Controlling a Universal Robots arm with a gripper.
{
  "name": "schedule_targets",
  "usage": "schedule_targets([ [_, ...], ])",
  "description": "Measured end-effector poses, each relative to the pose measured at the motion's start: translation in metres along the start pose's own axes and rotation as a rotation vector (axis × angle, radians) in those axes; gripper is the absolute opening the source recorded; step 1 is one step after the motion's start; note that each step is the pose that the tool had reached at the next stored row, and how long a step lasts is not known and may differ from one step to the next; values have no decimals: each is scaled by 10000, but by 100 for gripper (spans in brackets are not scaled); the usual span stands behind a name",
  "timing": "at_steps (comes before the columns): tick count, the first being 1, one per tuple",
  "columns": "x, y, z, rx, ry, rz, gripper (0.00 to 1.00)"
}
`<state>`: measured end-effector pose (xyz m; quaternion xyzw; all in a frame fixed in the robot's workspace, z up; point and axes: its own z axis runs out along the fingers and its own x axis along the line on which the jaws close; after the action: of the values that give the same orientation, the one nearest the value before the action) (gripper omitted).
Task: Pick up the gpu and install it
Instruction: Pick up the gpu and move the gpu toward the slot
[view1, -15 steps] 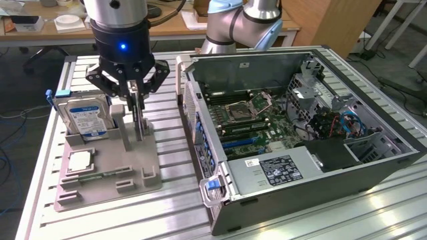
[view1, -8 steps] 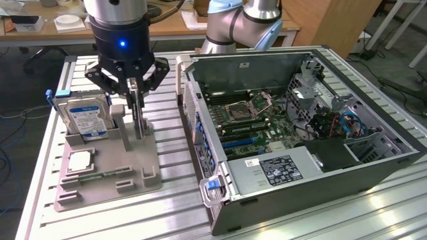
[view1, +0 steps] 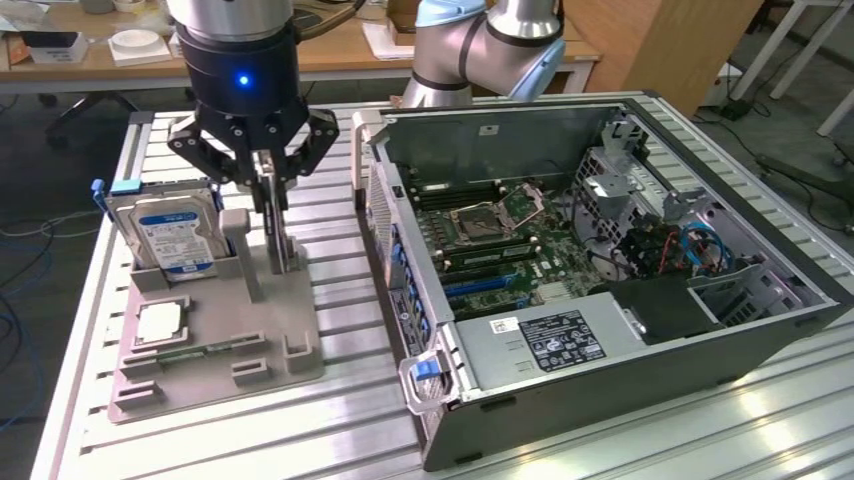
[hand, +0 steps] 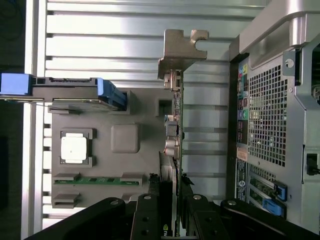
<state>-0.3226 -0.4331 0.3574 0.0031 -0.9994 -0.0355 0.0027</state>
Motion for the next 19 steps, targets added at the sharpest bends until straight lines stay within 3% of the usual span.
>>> schedule_targets([
  [19,1,5,-102,-146,-1,-6,26],
])
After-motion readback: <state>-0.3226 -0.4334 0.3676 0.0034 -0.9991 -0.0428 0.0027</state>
